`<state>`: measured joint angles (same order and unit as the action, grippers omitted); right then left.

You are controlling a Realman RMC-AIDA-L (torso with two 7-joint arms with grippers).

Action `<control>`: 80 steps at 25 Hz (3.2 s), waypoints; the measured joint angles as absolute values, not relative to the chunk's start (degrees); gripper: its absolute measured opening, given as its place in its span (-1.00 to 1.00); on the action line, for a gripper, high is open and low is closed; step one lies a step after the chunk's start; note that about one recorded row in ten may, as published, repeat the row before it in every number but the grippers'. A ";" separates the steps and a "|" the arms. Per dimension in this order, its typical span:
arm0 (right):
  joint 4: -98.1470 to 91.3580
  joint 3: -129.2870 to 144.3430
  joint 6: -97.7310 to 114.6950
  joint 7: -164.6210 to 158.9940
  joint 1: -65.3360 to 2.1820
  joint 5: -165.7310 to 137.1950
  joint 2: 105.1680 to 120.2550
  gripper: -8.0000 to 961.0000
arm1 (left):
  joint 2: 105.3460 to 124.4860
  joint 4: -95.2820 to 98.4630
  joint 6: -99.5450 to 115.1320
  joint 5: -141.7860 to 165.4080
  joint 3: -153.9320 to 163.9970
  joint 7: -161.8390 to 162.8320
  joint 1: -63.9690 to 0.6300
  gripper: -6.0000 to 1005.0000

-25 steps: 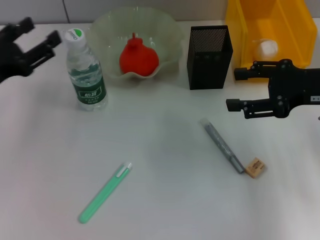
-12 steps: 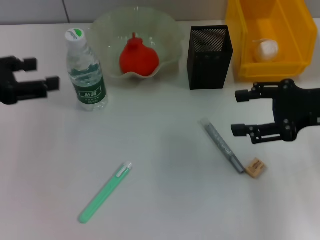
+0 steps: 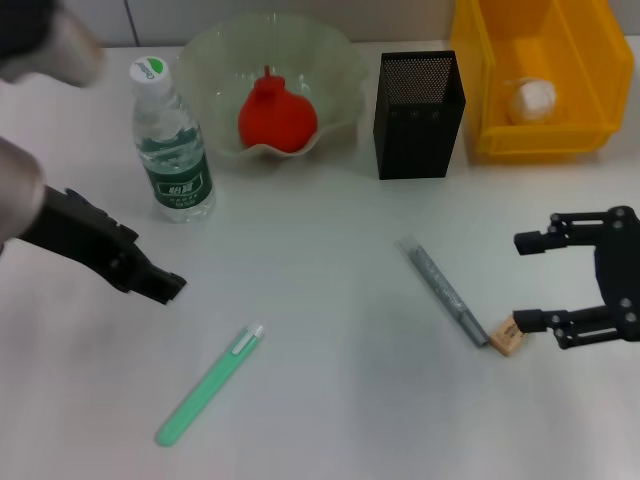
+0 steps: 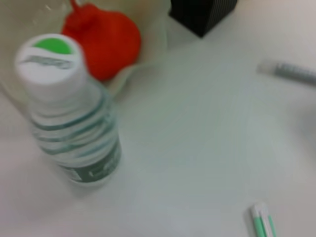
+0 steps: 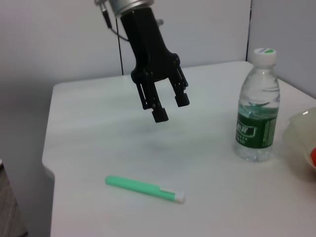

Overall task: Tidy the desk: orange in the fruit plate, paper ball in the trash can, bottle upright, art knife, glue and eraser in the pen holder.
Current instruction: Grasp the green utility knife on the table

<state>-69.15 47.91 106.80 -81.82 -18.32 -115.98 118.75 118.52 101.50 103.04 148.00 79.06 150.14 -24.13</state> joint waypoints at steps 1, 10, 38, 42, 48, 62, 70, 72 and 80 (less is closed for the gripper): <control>-69.84 47.89 106.99 -81.42 -17.72 -115.99 118.80 0.54 | 118.72 101.59 103.31 149.92 81.68 152.12 -25.06 0.55; -71.29 45.37 107.68 -80.38 -15.56 -117.03 118.82 0.53 | 118.98 101.05 97.98 154.02 97.74 162.72 -25.60 0.55; -73.29 44.12 108.93 -82.58 -15.20 -117.71 119.09 0.52 | 119.18 86.37 89.46 151.40 106.14 164.93 -29.39 0.53; -73.23 44.12 108.86 -83.11 -15.21 -117.88 119.10 0.52 | 119.18 86.31 89.31 151.44 106.27 164.92 -29.40 0.53; -73.20 44.60 108.93 -83.12 -15.20 -118.09 119.09 0.52 | 119.18 84.79 88.64 151.76 107.47 164.89 -29.97 0.50; -72.98 44.62 108.72 -83.14 -15.29 -118.22 119.09 0.51 | 119.18 82.72 87.51 151.84 108.40 164.88 -30.69 0.37; -72.87 44.35 108.72 -83.15 -15.23 -118.22 119.09 0.51 | 119.18 79.91 87.22 152.04 108.90 164.80 -32.31 0.11; -72.86 44.33 108.71 -83.17 -15.21 -118.22 119.09 0.50 | 119.18 79.81 87.17 152.43 109.18 164.80 -32.57 0.06; -72.81 44.14 108.50 -83.23 -15.20 -118.30 119.09 0.50 | 119.18 80.06 87.21 152.75 109.29 164.82 -32.97 -0.12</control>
